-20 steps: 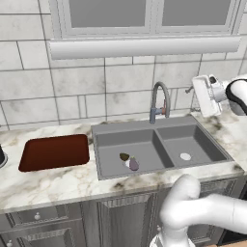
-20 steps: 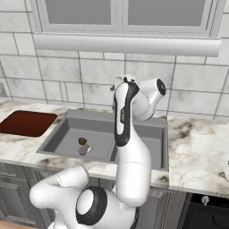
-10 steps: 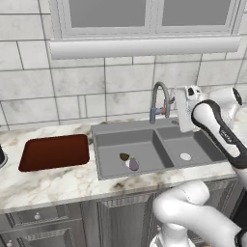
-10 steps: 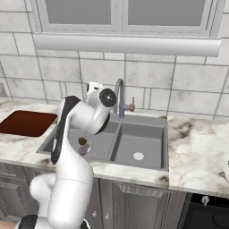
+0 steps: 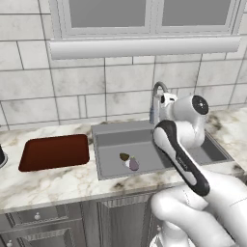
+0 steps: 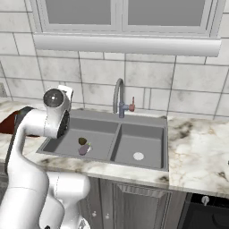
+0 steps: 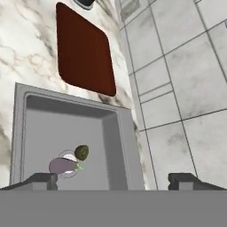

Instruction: Pick up all produce items and place them in the sink. Turn on the sink faucet to wash them. Then turn the sink off and put them in the tray.

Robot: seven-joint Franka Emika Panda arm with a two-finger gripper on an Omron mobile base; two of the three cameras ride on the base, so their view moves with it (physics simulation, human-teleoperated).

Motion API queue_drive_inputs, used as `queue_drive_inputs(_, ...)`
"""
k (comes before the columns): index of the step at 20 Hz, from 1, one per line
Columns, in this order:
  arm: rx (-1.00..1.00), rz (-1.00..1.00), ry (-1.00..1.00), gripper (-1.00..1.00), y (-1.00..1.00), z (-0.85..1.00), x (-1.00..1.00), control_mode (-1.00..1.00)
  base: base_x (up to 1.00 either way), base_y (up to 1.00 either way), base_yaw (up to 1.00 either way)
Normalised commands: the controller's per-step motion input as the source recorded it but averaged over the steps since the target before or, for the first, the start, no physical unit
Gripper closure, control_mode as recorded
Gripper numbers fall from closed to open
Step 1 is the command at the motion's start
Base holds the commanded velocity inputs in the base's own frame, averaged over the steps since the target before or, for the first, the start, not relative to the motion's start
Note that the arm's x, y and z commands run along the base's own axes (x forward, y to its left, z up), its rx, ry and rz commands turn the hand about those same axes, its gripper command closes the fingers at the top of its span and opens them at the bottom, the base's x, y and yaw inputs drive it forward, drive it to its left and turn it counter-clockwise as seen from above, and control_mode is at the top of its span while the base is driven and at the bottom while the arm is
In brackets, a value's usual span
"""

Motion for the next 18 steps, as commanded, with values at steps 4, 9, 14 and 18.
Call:
queue_drive_inputs(4, 0.0, -0.32, 0.06, -1.0, 0.45, -0.06, -0.01, -1.0, 0.0, 0.0, 0.0)
queue_drive_inputs(9, 0.0, -0.37, 0.07, -1.0, 0.34, -0.14, 0.0, -1.0, 0.0, 0.0, 0.0)
queue_drive_inputs(14, 0.03, -0.43, 0.06, -1.0, 0.24, -0.21, 0.0, -1.0, 0.0, 0.0, 0.0)
queue_drive_inputs(18, 0.1, -0.42, 0.1, -1.0, 0.05, -0.12, 0.0, -1.0, 0.0, 0.0, 0.0)
